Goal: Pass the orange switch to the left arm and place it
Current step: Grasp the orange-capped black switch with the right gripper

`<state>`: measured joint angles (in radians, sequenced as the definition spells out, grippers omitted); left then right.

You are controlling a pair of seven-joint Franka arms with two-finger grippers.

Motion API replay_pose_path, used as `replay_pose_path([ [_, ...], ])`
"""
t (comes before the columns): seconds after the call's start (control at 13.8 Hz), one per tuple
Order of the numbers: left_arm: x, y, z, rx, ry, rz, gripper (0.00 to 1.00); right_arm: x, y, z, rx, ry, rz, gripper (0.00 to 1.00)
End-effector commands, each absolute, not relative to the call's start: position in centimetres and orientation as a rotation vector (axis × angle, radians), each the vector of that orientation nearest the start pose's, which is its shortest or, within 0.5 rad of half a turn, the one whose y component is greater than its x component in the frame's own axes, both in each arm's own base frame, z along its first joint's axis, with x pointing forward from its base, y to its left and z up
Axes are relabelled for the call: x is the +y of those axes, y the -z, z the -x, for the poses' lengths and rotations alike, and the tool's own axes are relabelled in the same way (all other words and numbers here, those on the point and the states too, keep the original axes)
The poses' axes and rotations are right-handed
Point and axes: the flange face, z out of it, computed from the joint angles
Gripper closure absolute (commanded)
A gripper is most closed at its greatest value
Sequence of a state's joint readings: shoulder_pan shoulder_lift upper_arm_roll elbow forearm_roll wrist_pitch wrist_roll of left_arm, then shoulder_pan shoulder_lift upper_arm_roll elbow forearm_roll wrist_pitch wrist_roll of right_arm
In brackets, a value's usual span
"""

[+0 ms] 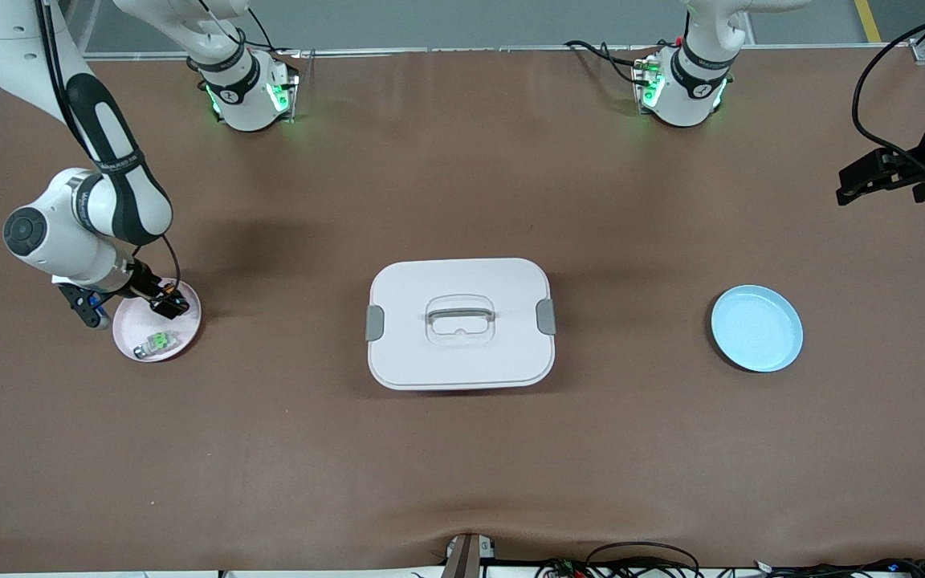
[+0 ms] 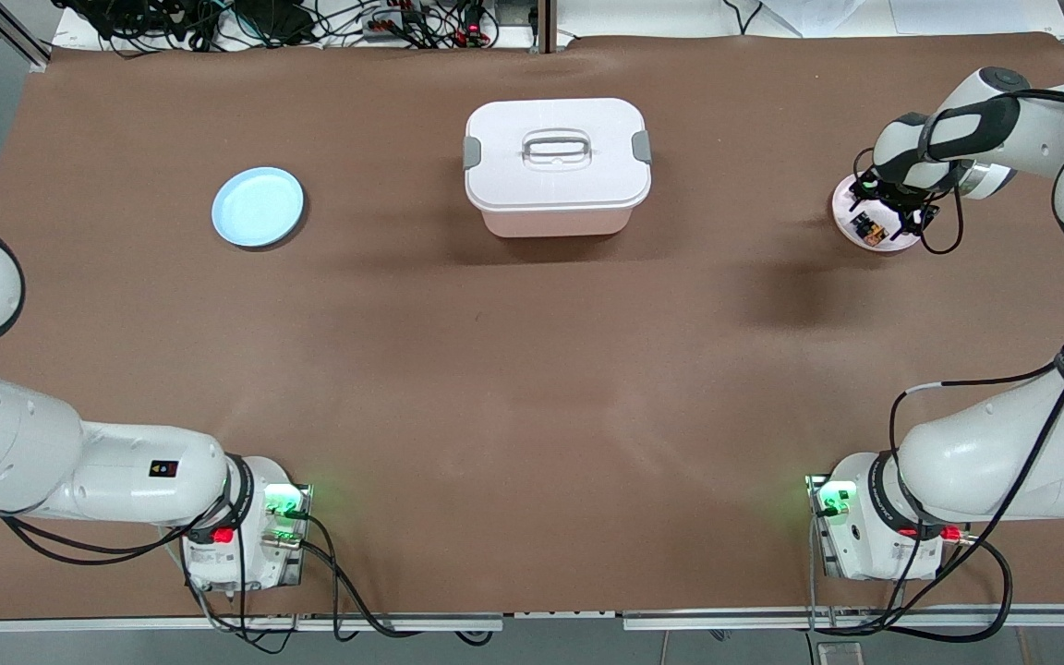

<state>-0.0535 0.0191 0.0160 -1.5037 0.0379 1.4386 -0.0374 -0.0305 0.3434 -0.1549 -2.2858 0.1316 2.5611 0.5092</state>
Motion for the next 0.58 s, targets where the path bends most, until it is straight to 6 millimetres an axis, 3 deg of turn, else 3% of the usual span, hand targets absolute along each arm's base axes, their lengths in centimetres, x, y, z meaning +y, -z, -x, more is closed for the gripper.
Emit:
replay_pose_path([
  [0.0,-1.7,-63.7,-54.8,-0.001,-0.112,3.098,0.00,-9.8,-19.0,-51.5,1.244,-0.107,2.876,0.00],
  [0.43,-1.9,-63.0,-54.9,0.003,-0.121,3.098,0.00,-9.7,-18.0,-51.4,1.240,-0.113,2.884,0.00],
  [0.51,-1.9,-62.9,-54.9,0.003,-0.121,3.098,0.00,-9.7,-17.9,-51.4,1.240,-0.117,2.885,0.09],
])
